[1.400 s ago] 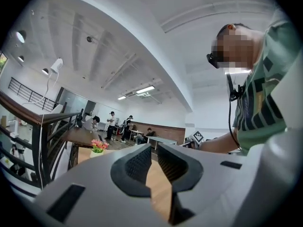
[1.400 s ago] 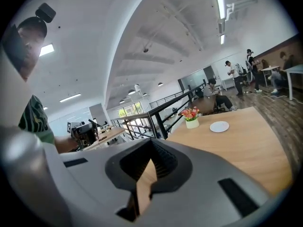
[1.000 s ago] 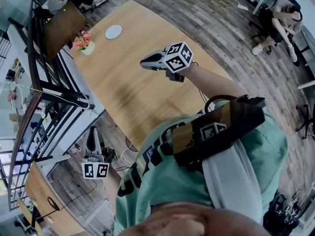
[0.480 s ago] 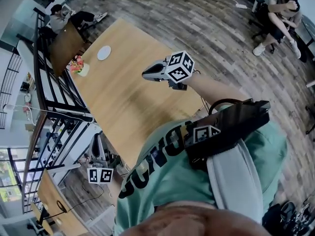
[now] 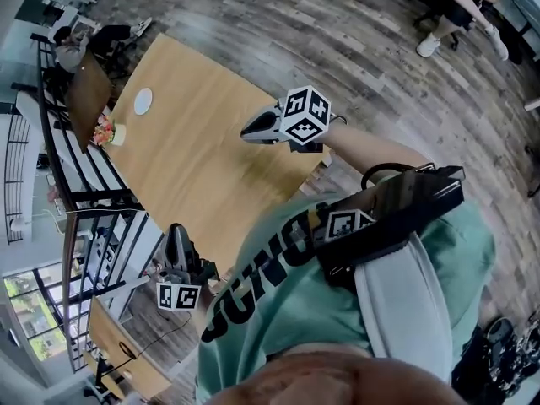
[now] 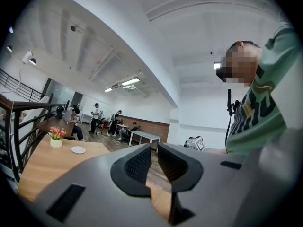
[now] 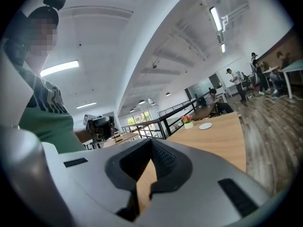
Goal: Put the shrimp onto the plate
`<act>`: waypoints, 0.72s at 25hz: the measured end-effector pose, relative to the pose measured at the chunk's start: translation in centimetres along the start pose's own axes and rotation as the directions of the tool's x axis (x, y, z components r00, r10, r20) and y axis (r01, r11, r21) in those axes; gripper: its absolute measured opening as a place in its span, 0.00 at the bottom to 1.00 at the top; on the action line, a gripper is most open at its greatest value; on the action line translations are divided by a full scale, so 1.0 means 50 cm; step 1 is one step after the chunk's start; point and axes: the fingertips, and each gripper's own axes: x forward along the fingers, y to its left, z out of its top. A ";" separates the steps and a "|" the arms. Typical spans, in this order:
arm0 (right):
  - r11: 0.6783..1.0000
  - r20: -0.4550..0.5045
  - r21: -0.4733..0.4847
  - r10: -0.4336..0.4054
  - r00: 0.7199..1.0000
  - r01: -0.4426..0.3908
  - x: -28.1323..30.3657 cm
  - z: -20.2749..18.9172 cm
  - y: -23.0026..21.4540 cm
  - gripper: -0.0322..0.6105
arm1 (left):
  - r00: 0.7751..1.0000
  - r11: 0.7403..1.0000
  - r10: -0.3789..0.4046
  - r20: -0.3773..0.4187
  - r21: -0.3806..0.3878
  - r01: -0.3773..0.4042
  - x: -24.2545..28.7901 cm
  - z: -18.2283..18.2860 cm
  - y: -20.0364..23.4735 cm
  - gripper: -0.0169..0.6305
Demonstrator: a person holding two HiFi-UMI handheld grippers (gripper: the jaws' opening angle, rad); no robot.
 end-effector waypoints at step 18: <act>0.995 -0.011 0.024 -0.096 0.995 0.096 0.298 -0.112 0.431 0.06 | 0.994 0.994 -0.102 0.032 0.049 0.101 -0.503 -0.029 0.145 0.10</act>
